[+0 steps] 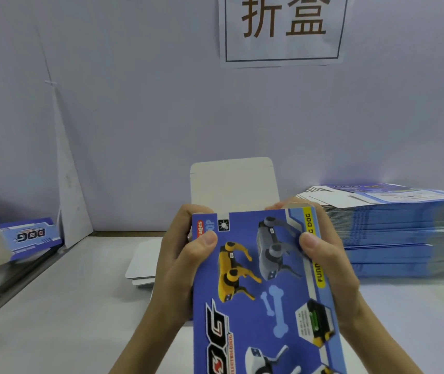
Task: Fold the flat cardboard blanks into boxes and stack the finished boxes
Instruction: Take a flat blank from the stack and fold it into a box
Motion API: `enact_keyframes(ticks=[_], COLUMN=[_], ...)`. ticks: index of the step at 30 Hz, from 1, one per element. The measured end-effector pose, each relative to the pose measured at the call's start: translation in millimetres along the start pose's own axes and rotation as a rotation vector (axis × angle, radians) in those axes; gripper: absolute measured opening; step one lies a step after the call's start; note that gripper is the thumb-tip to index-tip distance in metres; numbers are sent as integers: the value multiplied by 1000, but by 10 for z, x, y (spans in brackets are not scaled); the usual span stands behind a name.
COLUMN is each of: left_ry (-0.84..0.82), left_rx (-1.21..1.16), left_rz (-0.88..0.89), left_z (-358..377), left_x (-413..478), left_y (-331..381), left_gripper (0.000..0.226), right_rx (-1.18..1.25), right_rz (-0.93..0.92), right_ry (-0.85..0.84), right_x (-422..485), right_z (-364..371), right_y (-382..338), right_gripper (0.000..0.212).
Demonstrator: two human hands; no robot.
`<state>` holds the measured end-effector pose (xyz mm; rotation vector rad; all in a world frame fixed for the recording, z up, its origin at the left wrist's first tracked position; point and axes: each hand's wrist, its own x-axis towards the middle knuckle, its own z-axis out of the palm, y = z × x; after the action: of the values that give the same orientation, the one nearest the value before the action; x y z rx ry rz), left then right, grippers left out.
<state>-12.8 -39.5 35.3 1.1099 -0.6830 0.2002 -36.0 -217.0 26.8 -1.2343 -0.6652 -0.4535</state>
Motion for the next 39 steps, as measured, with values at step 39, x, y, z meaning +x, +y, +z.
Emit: enact_keyframes(ticks=[39], left_ry=[19], left_rx=[622], left_rz=[140], left_z=[-104], left_x=[74], left_y=[137], left_gripper=[59], right_rx=[-617], right_rz=[-386], right_ry=[542], right_x=[15], right_z=[90], right_y=[18], right_gripper=[32])
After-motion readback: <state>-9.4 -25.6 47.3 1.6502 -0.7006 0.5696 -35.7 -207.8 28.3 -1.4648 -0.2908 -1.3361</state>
